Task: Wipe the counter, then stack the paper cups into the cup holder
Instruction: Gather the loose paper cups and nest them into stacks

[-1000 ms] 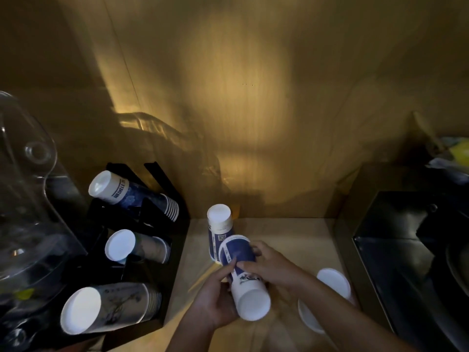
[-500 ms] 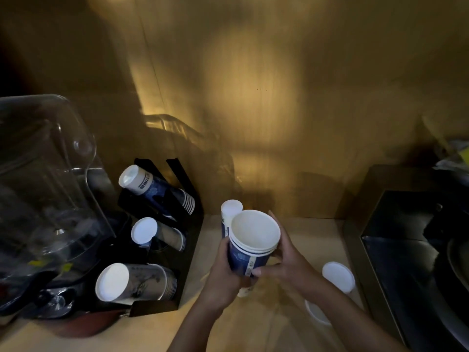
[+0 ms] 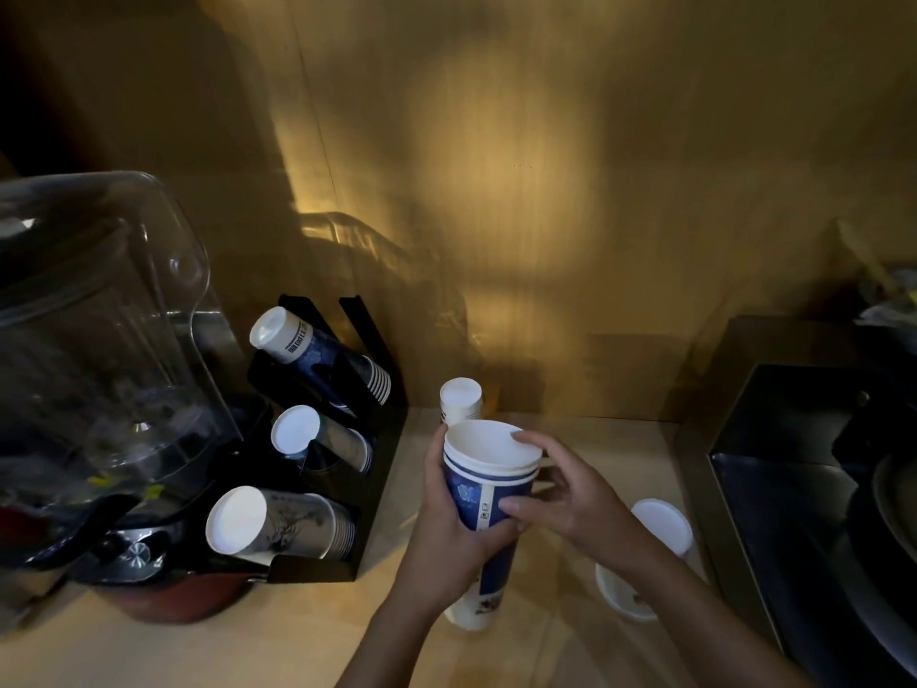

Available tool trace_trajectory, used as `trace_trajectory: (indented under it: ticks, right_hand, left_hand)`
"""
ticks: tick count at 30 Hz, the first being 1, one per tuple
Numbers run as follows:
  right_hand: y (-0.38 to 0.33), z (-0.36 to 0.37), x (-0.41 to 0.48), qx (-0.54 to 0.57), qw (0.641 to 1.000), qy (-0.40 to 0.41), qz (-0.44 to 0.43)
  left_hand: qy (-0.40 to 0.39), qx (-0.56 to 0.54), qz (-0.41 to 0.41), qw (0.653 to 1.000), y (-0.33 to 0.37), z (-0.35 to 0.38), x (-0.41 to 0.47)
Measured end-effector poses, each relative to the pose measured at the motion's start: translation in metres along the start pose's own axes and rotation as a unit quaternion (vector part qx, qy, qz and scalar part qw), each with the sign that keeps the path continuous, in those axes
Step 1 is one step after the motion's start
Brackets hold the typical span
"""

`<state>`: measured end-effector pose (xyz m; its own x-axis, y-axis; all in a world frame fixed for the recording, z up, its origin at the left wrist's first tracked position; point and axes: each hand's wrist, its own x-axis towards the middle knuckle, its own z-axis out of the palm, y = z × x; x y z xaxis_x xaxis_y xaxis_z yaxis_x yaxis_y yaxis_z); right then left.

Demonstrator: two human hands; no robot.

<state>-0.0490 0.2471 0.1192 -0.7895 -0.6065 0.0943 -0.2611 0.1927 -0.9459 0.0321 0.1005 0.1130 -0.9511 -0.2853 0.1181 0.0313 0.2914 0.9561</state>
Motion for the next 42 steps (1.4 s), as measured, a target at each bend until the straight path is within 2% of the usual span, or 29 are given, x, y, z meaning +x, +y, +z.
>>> trace_trajectory:
  ticks: [2, 4, 7, 10, 13, 16, 19, 21, 23, 28, 32, 39, 41, 42]
  right_hand:
    - [-0.002, -0.003, -0.003, -0.076, 0.996, 0.031, -0.037]
    - [-0.005, -0.005, -0.005, -0.132, 0.989, 0.024, -0.059]
    - [-0.007, -0.008, -0.007, -0.144, 0.986, 0.002, -0.08]
    - [-0.005, -0.008, -0.008, -0.137, 0.986, 0.014, -0.091]
    - [-0.002, -0.009, -0.01, -0.082, 0.995, 0.018, -0.052]
    - [-0.005, -0.006, -0.011, -0.098, 0.994, 0.028, -0.042]
    - [-0.014, -0.01, -0.008, -0.03, 0.994, 0.104, -0.025]
    - [-0.02, -0.022, -0.003, 0.041, 0.983, 0.177, -0.017]
    - [-0.024, -0.037, 0.003, 0.058, 0.969, 0.237, -0.031]
    - [-0.016, -0.057, 0.005, 0.083, 0.954, 0.289, -0.014]
    - [-0.009, -0.055, -0.002, 0.119, 0.958, 0.261, -0.011]
    - [0.0, -0.05, -0.009, 0.166, 0.98, 0.114, 0.01]
    - [0.002, -0.051, -0.011, 0.133, 0.988, 0.084, 0.005]
    - [0.001, -0.051, -0.012, 0.079, 0.994, 0.072, 0.003]
  left_hand:
    - [0.009, 0.012, 0.002, 1.0, -0.001, 0.001, -0.003]
    - [0.007, 0.024, 0.0, 1.0, -0.002, 0.001, -0.005]
    - [0.009, 0.05, 0.005, 0.999, -0.002, 0.002, -0.009]
    - [0.011, 0.086, 0.019, 0.996, -0.002, 0.003, -0.012]
    - [-0.007, 0.1, 0.017, 0.995, 0.0, 0.003, -0.012]
    - [-0.021, 0.092, 0.008, 0.995, 0.0, 0.002, -0.013]
    - [-0.038, 0.077, -0.017, 0.996, -0.005, 0.004, -0.015]
    - [-0.037, 0.078, -0.033, 0.996, -0.009, 0.002, -0.018]
    - [-0.032, 0.076, -0.048, 0.995, -0.012, -0.002, -0.02]
    - [-0.022, 0.061, -0.043, 0.997, -0.016, -0.014, -0.023]
    - [0.012, 0.059, -0.016, 0.998, -0.014, -0.018, -0.021]
    - [0.042, 0.047, 0.034, 0.997, -0.021, -0.02, -0.019]
    - [0.052, 0.053, 0.046, 0.996, -0.02, -0.02, -0.021]
    - [0.058, 0.057, 0.052, 0.995, -0.019, -0.02, -0.021]
